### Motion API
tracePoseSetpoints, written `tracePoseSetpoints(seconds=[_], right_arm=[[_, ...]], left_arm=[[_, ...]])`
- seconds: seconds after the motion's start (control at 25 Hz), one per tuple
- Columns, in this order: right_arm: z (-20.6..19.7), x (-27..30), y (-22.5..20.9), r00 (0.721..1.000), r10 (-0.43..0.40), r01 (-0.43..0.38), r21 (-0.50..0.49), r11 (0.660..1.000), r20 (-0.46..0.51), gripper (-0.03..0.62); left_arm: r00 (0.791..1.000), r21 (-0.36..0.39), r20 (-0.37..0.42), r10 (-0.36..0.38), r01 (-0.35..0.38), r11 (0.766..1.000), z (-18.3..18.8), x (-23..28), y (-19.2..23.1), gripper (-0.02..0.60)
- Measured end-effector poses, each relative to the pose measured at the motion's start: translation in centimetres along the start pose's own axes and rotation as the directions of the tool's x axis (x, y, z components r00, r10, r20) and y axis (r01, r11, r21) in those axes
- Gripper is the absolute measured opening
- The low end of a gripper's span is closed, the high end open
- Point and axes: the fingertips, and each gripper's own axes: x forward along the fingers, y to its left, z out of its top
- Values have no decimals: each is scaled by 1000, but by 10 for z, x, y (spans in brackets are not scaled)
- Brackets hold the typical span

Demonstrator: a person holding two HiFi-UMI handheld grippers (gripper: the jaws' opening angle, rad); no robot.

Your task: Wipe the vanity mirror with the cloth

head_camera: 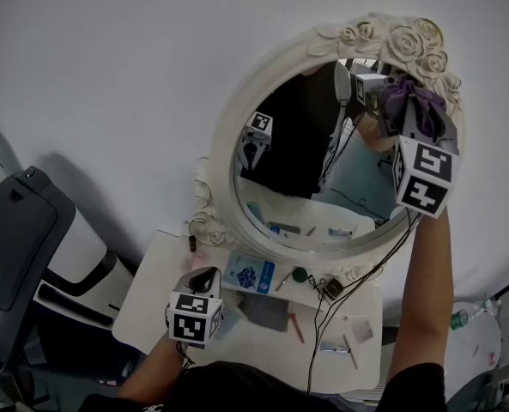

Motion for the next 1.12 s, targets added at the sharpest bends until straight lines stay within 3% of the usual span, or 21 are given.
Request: tracePoseSetpoints(seconds=[0.28,0.44,0.56,1.12], right_arm=[[-2,-6,6,995,-34,37,-34,999,96,52],[-10,-7,1,994,-7,2,42,999,111,52],[-20,-12,8,992,0,-5,42,999,124,52],[-139,-69,51,996,89,-89,68,994,-4,52]], left_arm=[[1000,-1,-26,-1,1,1000,-8,4,-6,6],[999,-6,-47,-12,11,1000,-15,11,-15,6],[998,-5,-54,-21,20,1000,-17,17,-20,6],[990,41,-98,-101,105,994,-26,35,-62,6]])
